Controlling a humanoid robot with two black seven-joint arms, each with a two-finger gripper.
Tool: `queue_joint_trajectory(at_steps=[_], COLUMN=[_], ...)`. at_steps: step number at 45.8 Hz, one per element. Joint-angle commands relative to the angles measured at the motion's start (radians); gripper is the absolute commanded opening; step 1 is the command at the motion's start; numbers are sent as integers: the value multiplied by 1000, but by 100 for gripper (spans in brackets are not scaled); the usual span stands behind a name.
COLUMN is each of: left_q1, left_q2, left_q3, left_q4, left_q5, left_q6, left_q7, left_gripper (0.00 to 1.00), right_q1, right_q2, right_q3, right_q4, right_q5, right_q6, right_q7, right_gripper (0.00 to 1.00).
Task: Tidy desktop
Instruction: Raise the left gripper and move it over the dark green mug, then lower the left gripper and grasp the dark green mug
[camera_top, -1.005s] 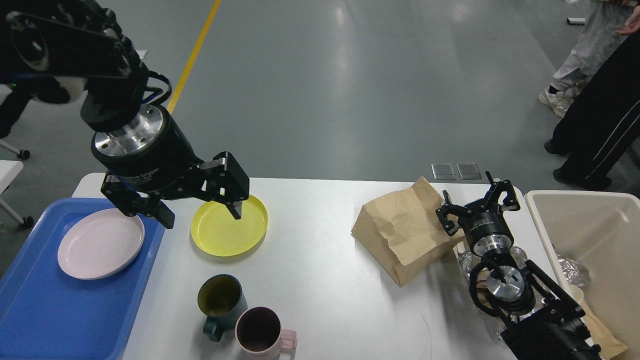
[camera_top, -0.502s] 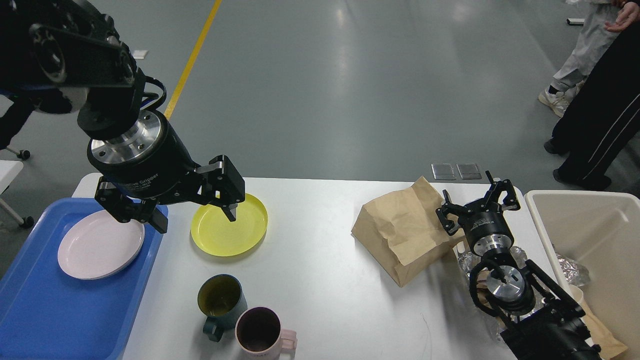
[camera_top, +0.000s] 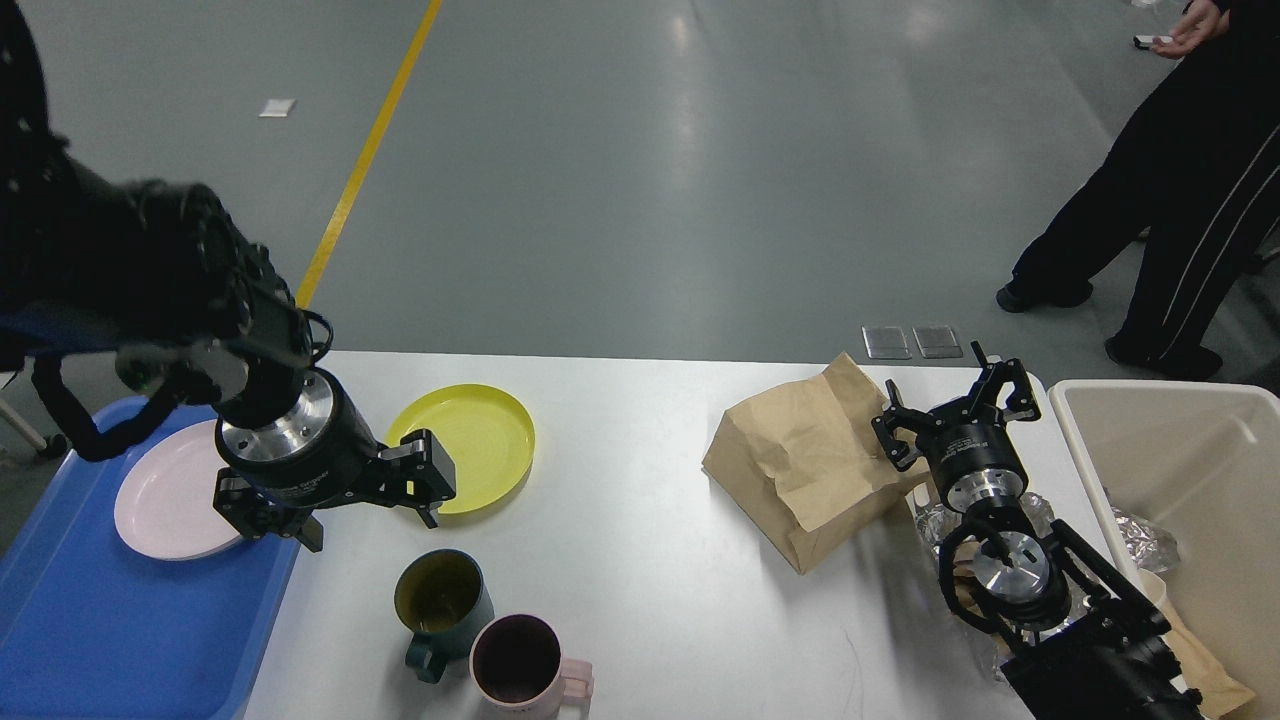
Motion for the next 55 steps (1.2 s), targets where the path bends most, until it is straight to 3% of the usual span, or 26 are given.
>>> queue_joint_trajectory(at_steps=[1, 16, 23, 40, 44, 55], left_q1=[131, 406, 527, 593, 594, 598], left_q2=[21, 43, 28, 26, 26, 28], left_q3=[-3, -47, -62, -65, -78, -85], left_q4=[48, 204, 301, 342, 341, 341], left_q5=[0, 2, 2, 14, 44, 55], left_q6=[80, 194, 206, 270, 281, 278], left_q7=[0, 1, 1, 1, 1, 3], left_gripper=[95, 95, 95, 92, 83, 42], right_q1=[0, 0, 0, 0, 0, 0], right_q2=[-1, 0, 0, 0, 0, 0], right_q3=[0, 0, 0, 0, 0, 0], right_q4=[0, 1, 1, 1, 1, 1], right_q5=[0, 0, 0, 0, 0, 0], right_q6=[0, 0, 0, 0, 0, 0], right_q7=[-1, -1, -1, 0, 0, -1], right_gripper=[100, 100, 100, 100, 100, 100])
